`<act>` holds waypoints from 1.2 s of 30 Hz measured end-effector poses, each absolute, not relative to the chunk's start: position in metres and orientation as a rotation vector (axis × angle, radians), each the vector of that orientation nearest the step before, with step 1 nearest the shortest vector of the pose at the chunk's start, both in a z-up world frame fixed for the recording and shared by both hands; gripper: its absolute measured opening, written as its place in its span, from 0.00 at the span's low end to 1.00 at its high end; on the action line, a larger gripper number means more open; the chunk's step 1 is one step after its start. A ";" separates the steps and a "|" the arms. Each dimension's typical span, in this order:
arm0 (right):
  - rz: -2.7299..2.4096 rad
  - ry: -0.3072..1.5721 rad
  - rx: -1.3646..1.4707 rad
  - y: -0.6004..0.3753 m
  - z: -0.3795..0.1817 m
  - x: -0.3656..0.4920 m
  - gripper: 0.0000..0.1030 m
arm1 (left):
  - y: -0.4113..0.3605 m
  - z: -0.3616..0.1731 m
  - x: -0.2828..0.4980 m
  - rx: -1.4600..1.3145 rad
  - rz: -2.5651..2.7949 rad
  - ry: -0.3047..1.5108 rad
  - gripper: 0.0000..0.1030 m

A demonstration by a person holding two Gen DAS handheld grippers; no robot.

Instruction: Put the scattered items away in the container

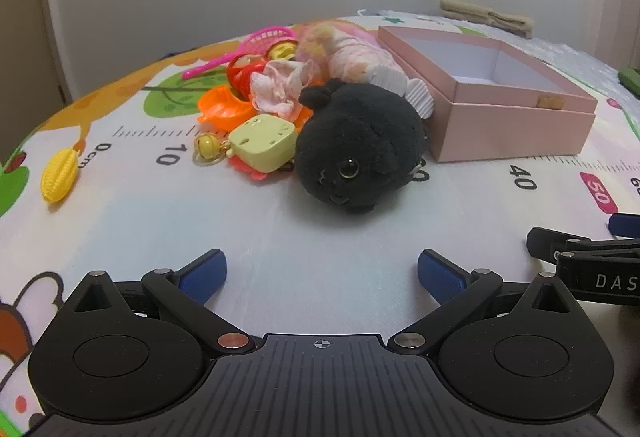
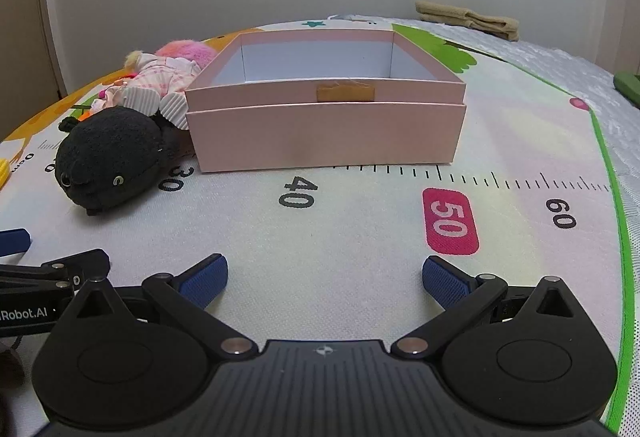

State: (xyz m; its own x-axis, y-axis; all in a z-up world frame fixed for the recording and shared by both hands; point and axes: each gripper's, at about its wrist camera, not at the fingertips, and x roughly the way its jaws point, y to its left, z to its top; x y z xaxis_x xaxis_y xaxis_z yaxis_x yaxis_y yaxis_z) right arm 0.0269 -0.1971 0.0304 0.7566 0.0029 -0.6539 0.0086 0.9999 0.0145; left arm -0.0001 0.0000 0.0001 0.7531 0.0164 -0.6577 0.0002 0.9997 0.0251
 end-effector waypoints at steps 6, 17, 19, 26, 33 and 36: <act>-0.009 0.713 0.006 -0.197 0.030 0.025 1.00 | 0.000 0.000 -0.001 0.017 0.006 0.707 1.00; -0.005 0.707 0.013 -0.195 0.029 0.026 1.00 | 0.001 -0.002 0.001 0.010 0.004 0.710 1.00; -0.005 0.707 0.013 -0.195 0.029 0.026 1.00 | 0.000 -0.001 -0.003 0.010 0.004 0.710 1.00; -0.006 0.707 0.012 -0.195 0.029 0.026 1.00 | 0.000 -0.001 -0.003 0.009 0.003 0.710 1.00; -0.007 0.706 0.011 -0.195 0.029 0.026 1.00 | 0.000 -0.001 -0.003 0.009 0.003 0.710 1.00; -0.008 0.705 0.010 -0.195 0.029 0.027 1.00 | 0.000 -0.001 -0.003 0.009 0.003 0.710 1.00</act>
